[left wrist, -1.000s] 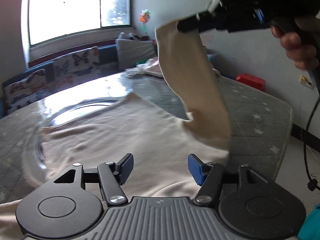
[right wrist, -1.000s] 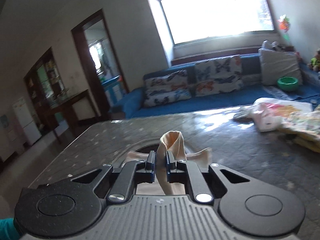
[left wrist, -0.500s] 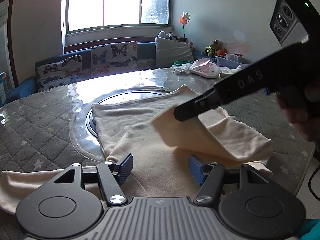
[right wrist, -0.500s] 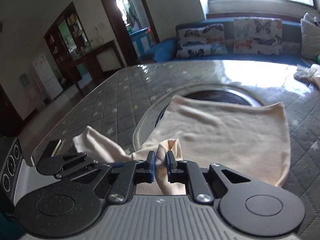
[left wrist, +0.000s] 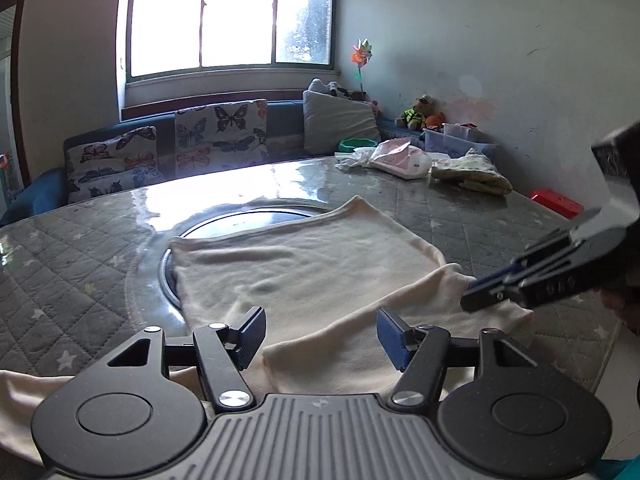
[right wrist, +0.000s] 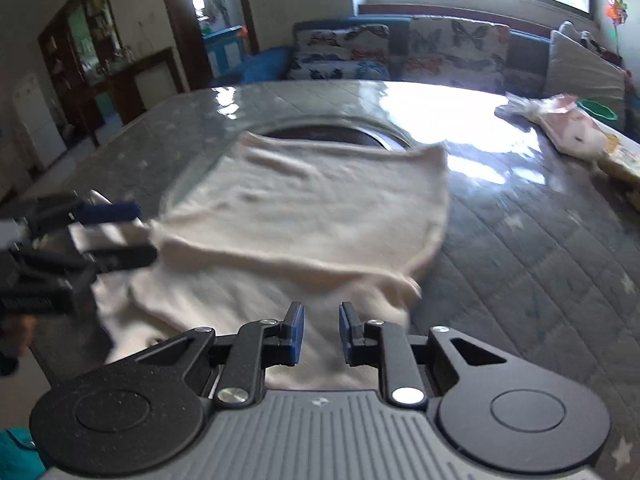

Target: Fold clothes

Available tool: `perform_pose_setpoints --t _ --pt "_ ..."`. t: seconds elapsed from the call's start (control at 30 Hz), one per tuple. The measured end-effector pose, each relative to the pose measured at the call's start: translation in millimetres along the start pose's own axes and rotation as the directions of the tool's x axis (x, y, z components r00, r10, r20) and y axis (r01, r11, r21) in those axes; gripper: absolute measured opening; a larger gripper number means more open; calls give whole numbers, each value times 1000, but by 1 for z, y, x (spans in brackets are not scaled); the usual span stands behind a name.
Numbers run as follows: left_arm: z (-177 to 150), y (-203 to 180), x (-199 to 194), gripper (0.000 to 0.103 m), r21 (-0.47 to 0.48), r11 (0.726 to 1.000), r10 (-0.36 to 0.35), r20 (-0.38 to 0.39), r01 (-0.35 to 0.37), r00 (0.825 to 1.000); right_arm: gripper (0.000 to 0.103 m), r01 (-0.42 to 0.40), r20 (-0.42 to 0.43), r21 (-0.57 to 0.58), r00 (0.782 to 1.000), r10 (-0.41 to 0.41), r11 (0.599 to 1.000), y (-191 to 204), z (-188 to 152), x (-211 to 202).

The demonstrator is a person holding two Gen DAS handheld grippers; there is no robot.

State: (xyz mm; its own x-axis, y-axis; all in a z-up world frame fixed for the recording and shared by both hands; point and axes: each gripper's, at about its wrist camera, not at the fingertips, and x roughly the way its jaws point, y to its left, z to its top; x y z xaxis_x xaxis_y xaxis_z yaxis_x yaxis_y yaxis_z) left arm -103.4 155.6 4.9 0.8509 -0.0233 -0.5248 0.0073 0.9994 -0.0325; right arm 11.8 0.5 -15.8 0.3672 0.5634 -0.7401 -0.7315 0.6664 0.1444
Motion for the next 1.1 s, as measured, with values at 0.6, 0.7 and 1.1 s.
perform_pose_setpoints --t 0.6,0.7,1.1 --pt "-14 -6 43 56 27 1000 -4 -116 8 993 18 23 49 -2 999 -23 1000 -27 12 22" --pt "-15 -2 40 54 14 1000 -1 -115 3 993 18 20 51 -6 998 -20 1000 -24 10 13" --pt "-17 5 12 56 -41 997 68 -74 -72 995 42 19 39 -139 999 -14 990 7 -16 -1"
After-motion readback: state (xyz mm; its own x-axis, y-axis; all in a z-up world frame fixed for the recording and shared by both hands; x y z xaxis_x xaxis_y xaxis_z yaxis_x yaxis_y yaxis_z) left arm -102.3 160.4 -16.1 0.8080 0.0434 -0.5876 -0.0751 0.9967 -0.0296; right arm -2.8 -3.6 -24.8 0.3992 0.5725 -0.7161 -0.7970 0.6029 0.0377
